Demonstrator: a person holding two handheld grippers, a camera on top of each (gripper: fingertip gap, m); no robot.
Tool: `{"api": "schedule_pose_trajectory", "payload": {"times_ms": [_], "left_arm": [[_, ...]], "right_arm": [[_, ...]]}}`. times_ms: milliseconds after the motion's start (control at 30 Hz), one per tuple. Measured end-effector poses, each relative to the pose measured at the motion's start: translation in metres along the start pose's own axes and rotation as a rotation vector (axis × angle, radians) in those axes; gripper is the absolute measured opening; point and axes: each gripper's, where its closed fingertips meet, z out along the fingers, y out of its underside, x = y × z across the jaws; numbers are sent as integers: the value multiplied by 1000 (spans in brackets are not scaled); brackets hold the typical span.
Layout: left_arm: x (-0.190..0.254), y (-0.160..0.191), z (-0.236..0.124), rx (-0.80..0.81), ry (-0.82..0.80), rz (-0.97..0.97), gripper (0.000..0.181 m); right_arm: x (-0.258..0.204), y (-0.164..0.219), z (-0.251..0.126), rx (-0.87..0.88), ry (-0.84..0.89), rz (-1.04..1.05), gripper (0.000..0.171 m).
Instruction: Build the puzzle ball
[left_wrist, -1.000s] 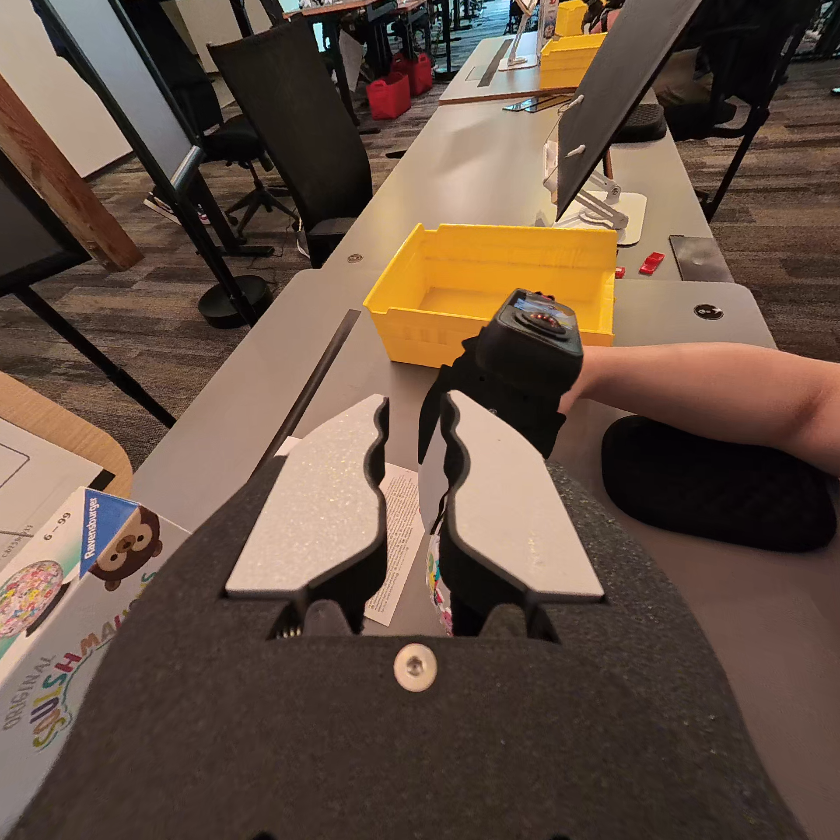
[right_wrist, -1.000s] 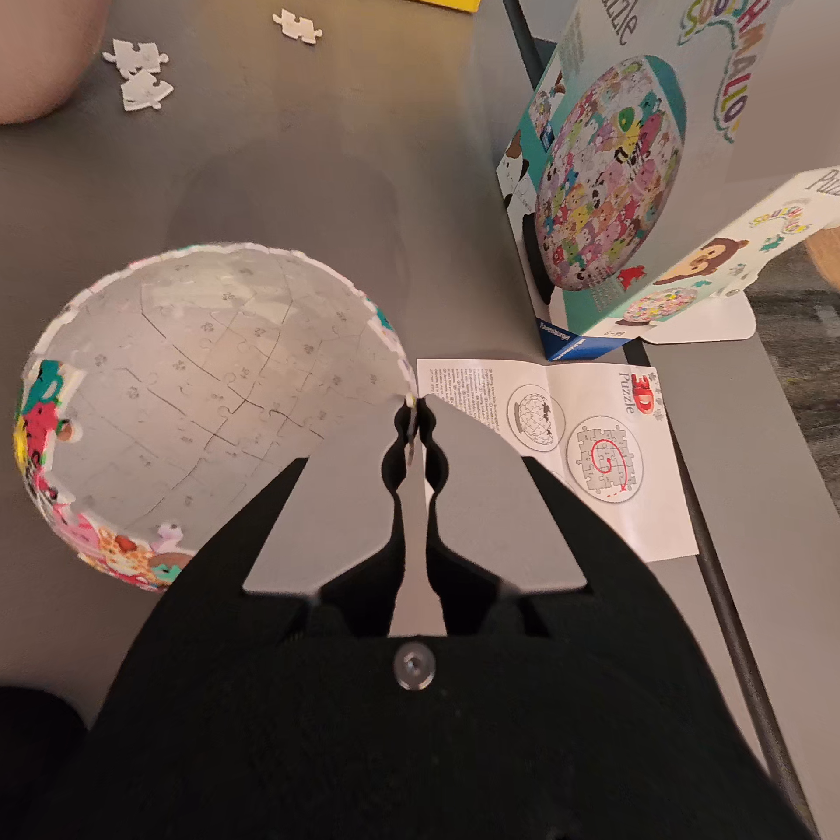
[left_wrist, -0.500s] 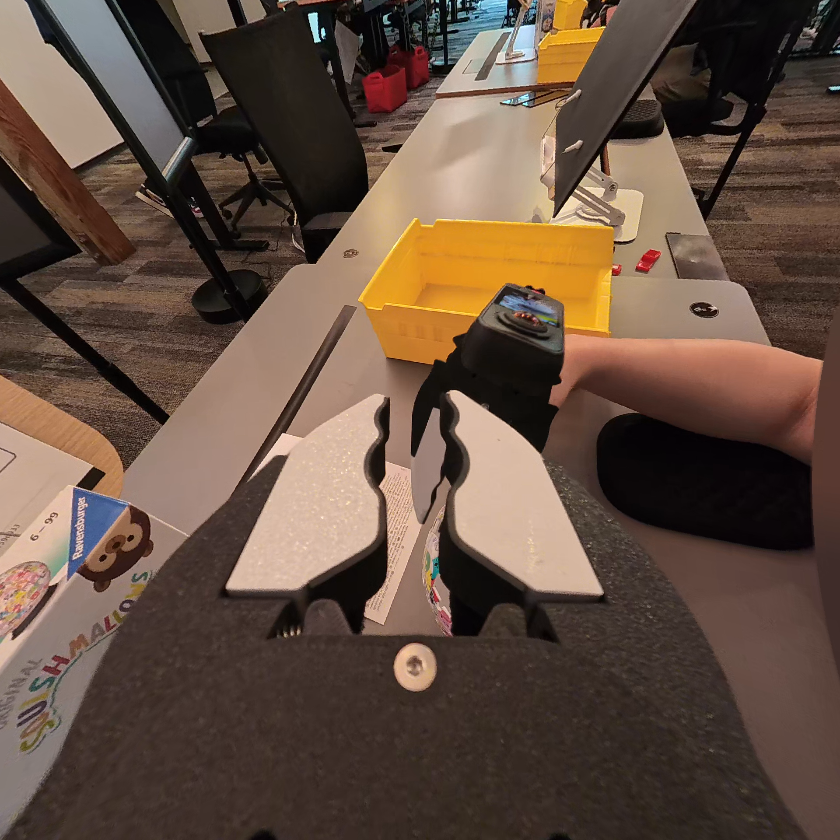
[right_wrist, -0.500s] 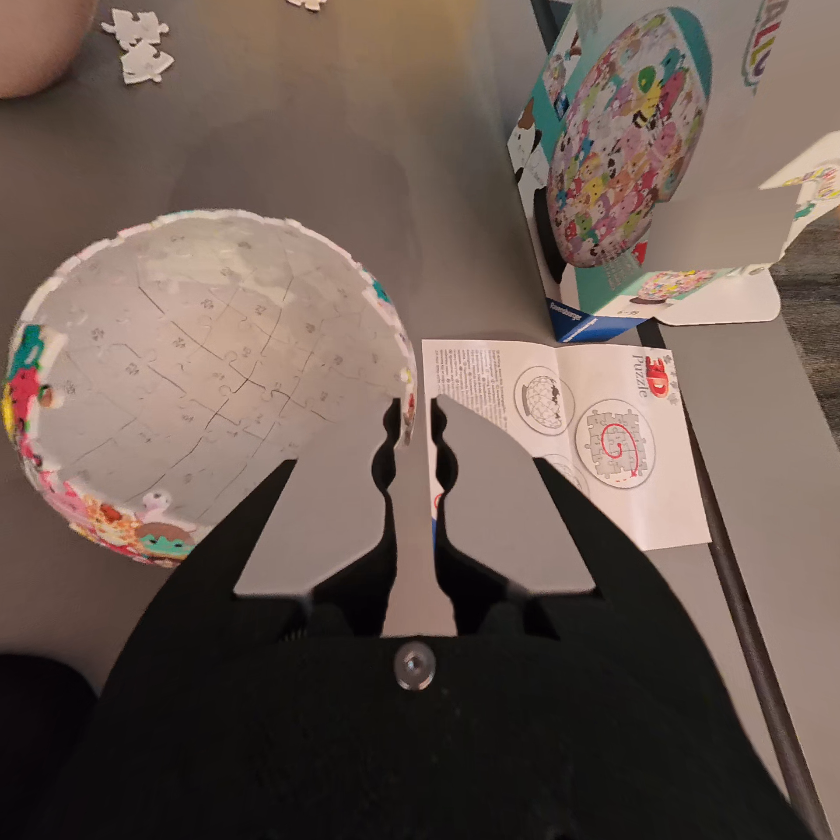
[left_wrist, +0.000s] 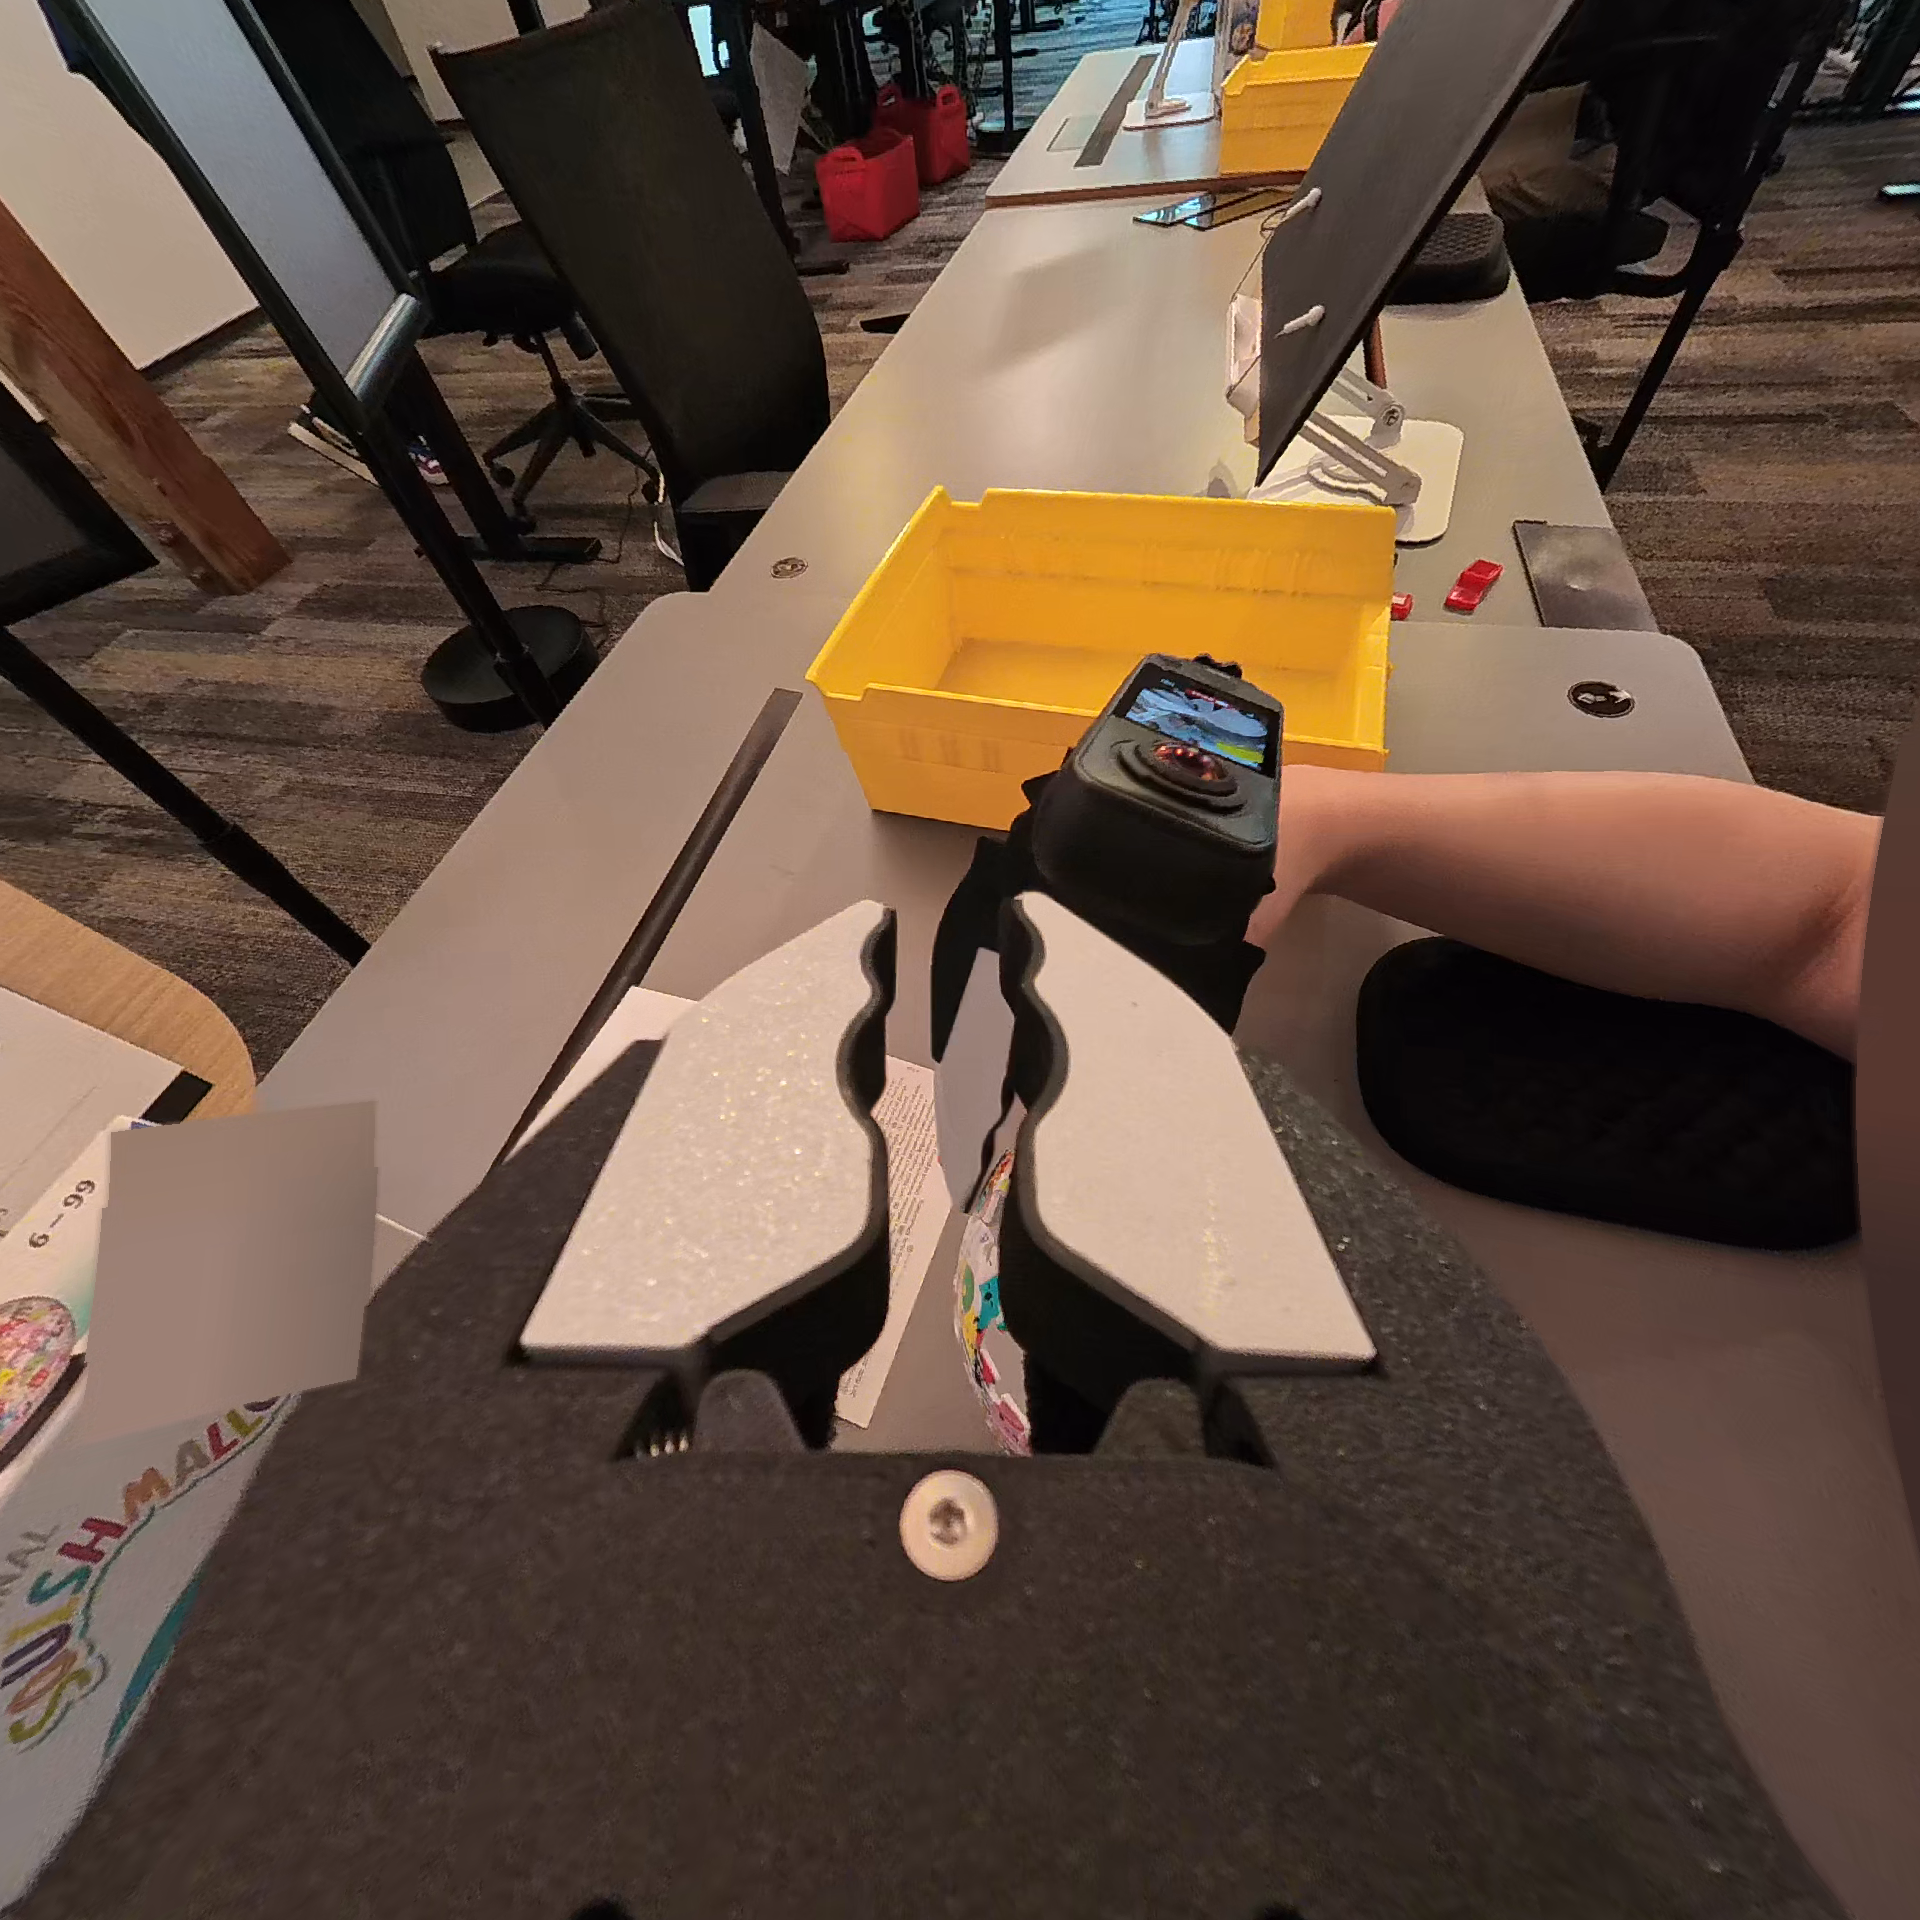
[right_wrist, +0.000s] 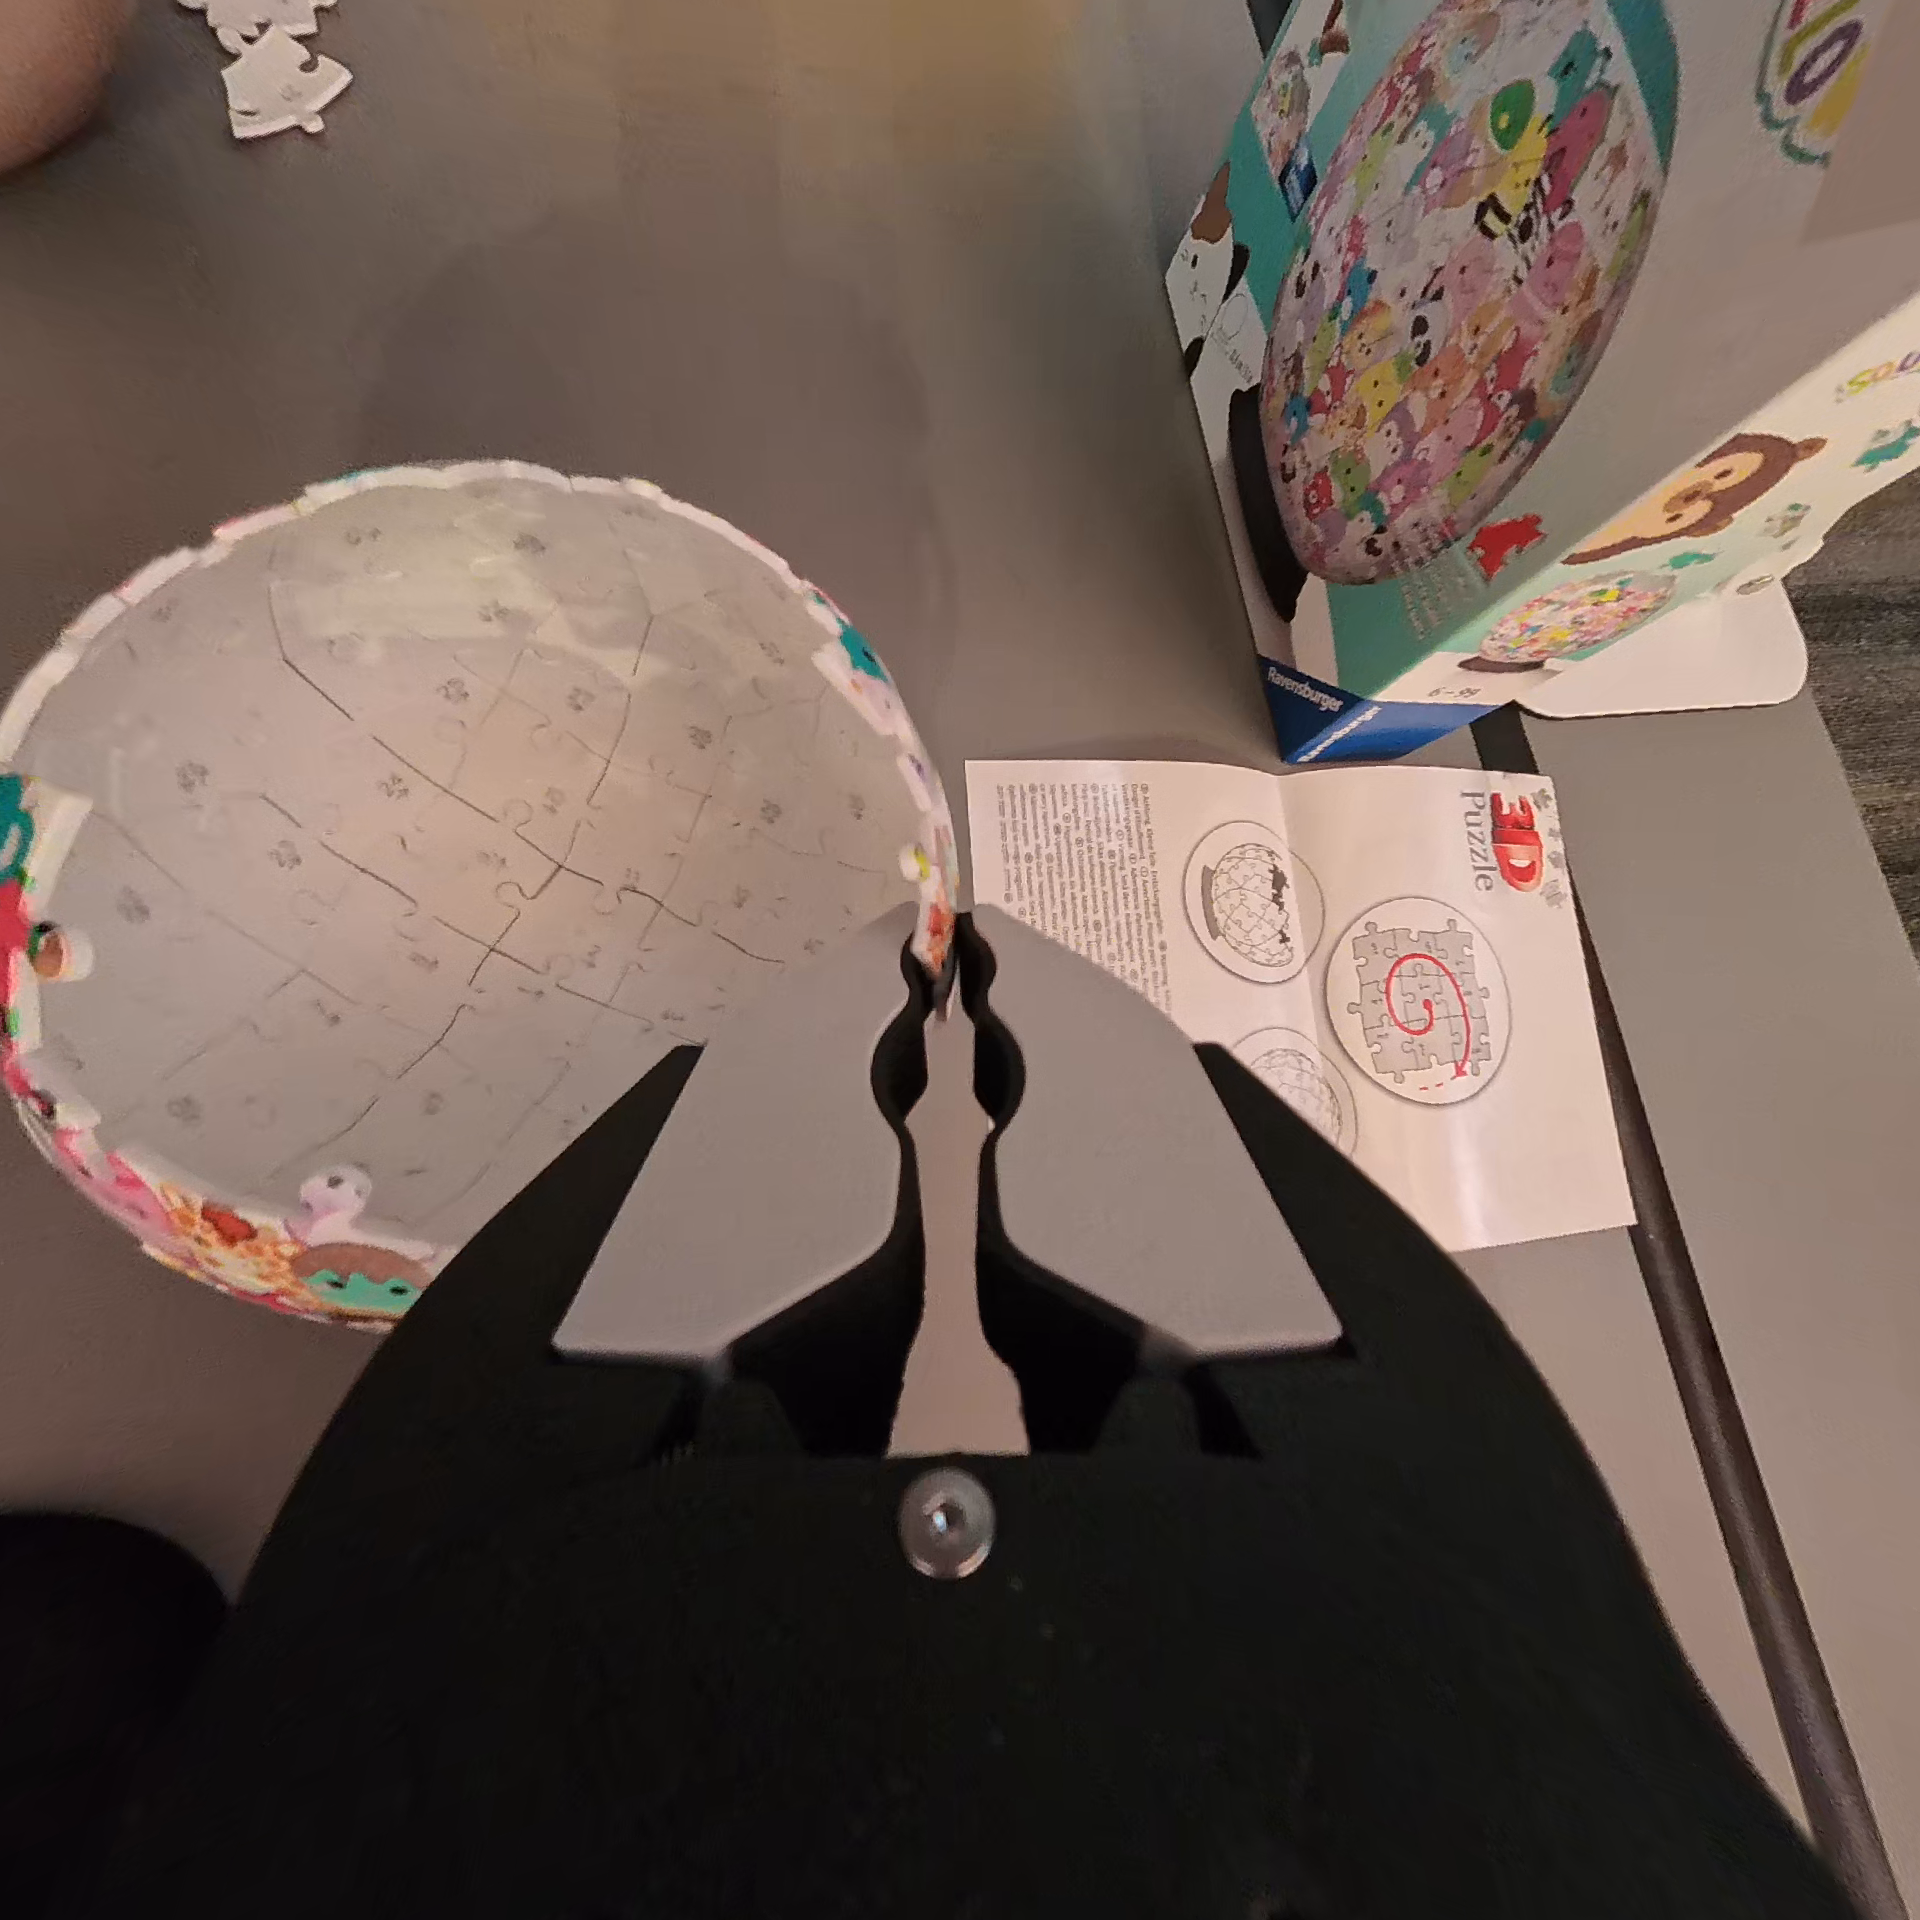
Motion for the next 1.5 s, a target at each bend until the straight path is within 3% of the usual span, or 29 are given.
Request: {"api": "schedule_pose_trajectory", "payload": {"times_ms": [100, 233, 500, 600, 1000, 1133, 1300, 1500], "left_arm": [[0, 0, 1, -1, 2, -2, 19], [0, 0, 0, 1, 3, -4, 19], [2, 0, 2, -2, 3, 0, 18], [2, 1, 3, -4, 4, -1, 19], [3, 1, 5, -9, 4, -1, 18], [3, 1, 5, -10, 6, 1, 19], [-1, -6, -4, 40, -22, 2, 18], [3, -31, -40, 188, -68, 12, 25]], "right_arm": [[2, -6, -4, 28, 19, -15, 13], [1, -14, -7, 63, 25, -41, 4], [2, -14, -6, 61, 40, -48, 4], [2, -12, -7, 50, 28, -40, 18], [0, -2, -2, 5, 0, -13, 4], [1, -5, -5, 20, 18, -19, 20], [9, -34, -37, 158, 126, -60, 27], [28, -71, -113, 391, 372, -28, 35]]}}
